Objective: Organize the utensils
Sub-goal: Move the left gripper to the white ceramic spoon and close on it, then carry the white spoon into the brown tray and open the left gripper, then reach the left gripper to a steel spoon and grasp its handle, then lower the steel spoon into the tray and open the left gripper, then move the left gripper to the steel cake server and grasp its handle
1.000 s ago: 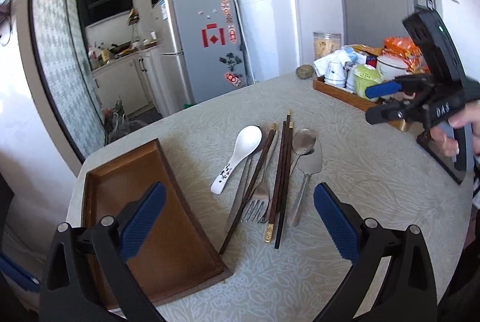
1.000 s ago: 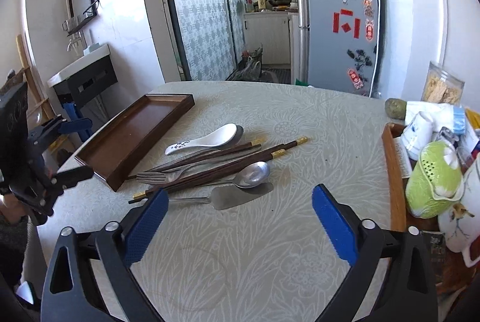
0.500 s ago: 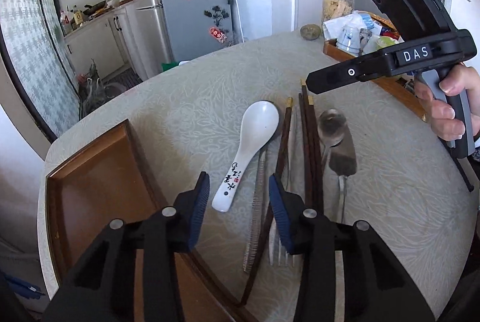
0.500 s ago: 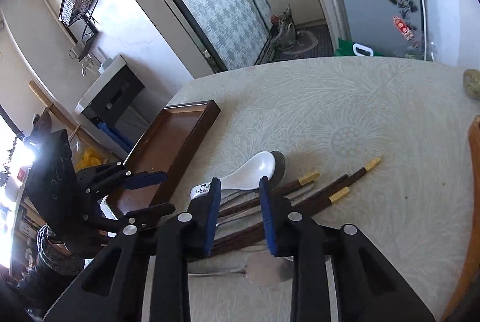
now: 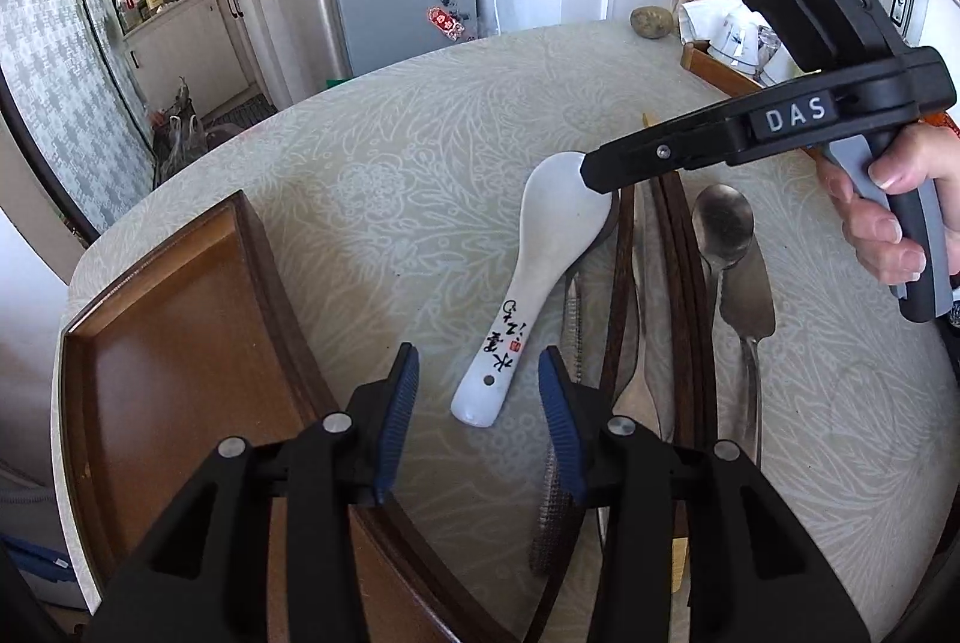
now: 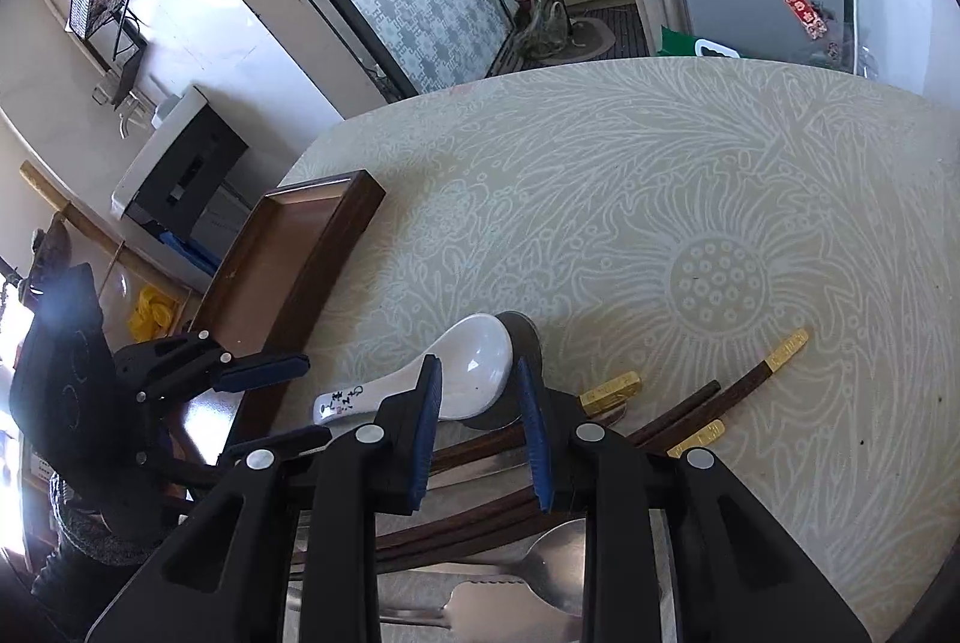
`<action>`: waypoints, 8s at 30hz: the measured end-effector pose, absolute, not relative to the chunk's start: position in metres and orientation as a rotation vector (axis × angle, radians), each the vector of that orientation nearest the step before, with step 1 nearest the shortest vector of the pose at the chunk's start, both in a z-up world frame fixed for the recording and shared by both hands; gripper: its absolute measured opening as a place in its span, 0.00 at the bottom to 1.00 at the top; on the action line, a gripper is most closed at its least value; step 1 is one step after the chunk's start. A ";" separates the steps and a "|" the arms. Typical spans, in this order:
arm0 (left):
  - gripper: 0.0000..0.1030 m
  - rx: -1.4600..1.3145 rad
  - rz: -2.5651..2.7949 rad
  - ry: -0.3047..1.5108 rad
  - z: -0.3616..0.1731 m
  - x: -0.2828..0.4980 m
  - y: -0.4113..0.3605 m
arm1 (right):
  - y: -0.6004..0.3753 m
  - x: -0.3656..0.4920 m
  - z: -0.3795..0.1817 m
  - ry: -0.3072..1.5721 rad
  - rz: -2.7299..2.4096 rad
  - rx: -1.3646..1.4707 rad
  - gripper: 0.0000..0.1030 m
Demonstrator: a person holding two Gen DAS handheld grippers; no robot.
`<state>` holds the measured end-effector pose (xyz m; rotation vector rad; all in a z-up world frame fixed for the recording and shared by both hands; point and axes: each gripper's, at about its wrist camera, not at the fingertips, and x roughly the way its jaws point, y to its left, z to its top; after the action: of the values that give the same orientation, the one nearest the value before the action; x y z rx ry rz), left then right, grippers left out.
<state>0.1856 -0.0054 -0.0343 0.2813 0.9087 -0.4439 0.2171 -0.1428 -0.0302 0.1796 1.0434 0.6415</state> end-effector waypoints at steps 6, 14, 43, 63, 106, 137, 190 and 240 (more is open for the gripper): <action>0.58 0.328 -0.450 0.947 -0.039 0.191 -0.015 | -0.136 0.222 -0.037 1.058 0.668 0.178 0.26; 0.38 0.331 -0.502 0.939 -0.040 0.187 -0.017 | -0.142 0.218 -0.031 1.017 0.676 0.209 0.04; 0.17 0.162 -0.295 0.918 -0.015 0.125 0.107 | 0.035 0.203 0.008 1.006 0.914 0.059 0.04; 0.66 0.163 -0.234 0.827 -0.010 0.102 0.136 | 0.050 0.200 0.009 0.993 0.847 -0.056 0.73; 0.67 0.271 -0.608 0.830 -0.029 0.098 -0.019 | -0.203 0.166 -0.038 1.079 0.543 0.125 0.39; 0.63 0.324 -0.703 0.851 -0.042 0.102 -0.104 | -0.268 0.118 0.004 0.982 0.651 0.269 0.01; 0.15 0.129 -0.302 0.892 -0.032 0.127 0.102 | 0.060 0.226 -0.007 1.033 0.777 -0.087 0.22; 0.47 0.227 -0.757 0.873 -0.043 0.055 -0.097 | -0.189 0.177 -0.040 1.058 0.640 0.139 0.44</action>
<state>0.0553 -0.0969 -0.0427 0.2272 0.8726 -0.7569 0.1770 -0.1886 -0.0397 0.1393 1.0579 0.6398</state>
